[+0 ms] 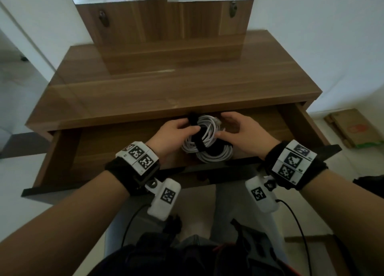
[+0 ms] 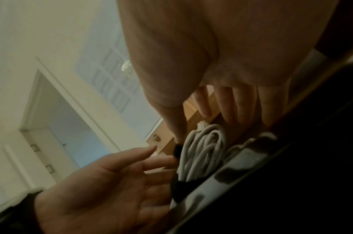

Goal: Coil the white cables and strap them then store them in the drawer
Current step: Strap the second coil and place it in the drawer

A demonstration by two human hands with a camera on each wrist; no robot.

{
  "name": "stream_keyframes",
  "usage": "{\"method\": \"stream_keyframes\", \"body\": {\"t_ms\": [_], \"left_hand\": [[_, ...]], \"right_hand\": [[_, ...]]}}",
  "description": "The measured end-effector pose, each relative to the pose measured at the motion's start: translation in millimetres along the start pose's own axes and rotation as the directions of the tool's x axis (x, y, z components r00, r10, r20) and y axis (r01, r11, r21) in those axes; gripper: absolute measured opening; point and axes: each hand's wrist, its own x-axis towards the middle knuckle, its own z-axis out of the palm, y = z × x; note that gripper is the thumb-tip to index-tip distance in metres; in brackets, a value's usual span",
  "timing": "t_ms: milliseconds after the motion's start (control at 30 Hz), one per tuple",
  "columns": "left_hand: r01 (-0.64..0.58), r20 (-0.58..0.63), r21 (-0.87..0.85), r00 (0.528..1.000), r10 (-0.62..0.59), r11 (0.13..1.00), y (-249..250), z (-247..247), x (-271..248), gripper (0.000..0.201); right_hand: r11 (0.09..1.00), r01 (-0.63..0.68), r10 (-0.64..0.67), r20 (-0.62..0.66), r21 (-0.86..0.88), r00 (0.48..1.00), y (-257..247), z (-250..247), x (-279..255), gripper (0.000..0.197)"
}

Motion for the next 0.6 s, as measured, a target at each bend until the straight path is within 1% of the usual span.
{"method": "stream_keyframes", "body": {"t_ms": [67, 100, 167, 233, 300, 333, 367, 433, 467, 500, 533, 600], "left_hand": [[-0.08, 0.004, 0.147, 0.997, 0.08, 0.986, 2.3, -5.1, -9.8, 0.057], [-0.128, 0.027, 0.226, 0.992, 0.125, 0.966, 1.4, -8.0, -15.8, 0.064], [-0.215, 0.105, 0.343, 0.976, 0.19, 0.915, -2.1, -10.7, -26.4, 0.073], [-0.275, 0.204, 0.422, 0.957, 0.205, 0.864, -8.7, -10.3, -32.7, 0.084], [-0.309, 0.294, 0.485, 0.939, 0.18, 0.818, -14.5, -6.9, -35.3, 0.098], [-0.311, 0.321, 0.522, 0.934, 0.155, 0.794, -17.3, -5.4, -34.7, 0.102], [-0.315, 0.338, 0.575, 0.932, 0.131, 0.755, -19.0, -4.1, -33.6, 0.105], [-0.331, 0.351, 0.675, 0.93, 0.107, 0.659, -21.2, -0.9, -30.7, 0.108], [-0.34, 0.346, 0.701, 0.931, 0.118, 0.626, -20.8, 1.1, -29.4, 0.108], [-0.339, 0.325, 0.711, 0.935, 0.14, 0.616, -20.2, 2.0, -27.5, 0.105], [-0.331, 0.3, 0.706, 0.941, 0.159, 0.626, -18.9, 1.3, -25.1, 0.1], [-0.305, 0.264, 0.69, 0.95, 0.165, 0.656, -14.8, -3.3, -19.1, 0.081]], "right_hand": [[0.997, 0.035, -0.035, -0.008, -0.073, 0.999, -2.0, -6.1, -5.1, 0.065], [0.994, 0.051, -0.049, 0.016, -0.093, 0.999, -1.9, -7.4, -7.9, 0.063], [0.993, 0.074, -0.062, 0.122, -0.096, 0.991, -0.3, -7.6, -14.0, 0.07], [0.992, 0.091, -0.068, 0.234, -0.09, 0.97, 1.4, -4.2, -19.2, 0.09], [0.985, 0.11, -0.07, 0.282, -0.13, 0.957, -0.3, -0.8, -24.0, 0.108], [0.978, 0.12, -0.068, 0.282, -0.17, 0.957, -1.3, 1.0, -25.5, 0.112], [0.967, 0.128, -0.065, 0.272, -0.219, 0.96, -3.0, 2.7, -26.4, 0.111], [0.944, 0.127, -0.05, 0.248, -0.304, 0.967, -9.6, 4.2, -28.6, 0.099], [0.94, 0.132, -0.053, 0.247, -0.314, 0.968, -11.8, 4.5, -28.6, 0.094], [0.946, 0.142, -0.066, 0.256, -0.292, 0.964, -13.0, 5.1, -27.5, 0.091], [0.956, 0.151, -0.08, 0.274, -0.25, 0.959, -13.2, 5.4, -26.1, 0.089], [0.977, 0.146, -0.093, 0.304, -0.157, 0.948, -10.6, 5.7, -21.7, 0.09]]}}
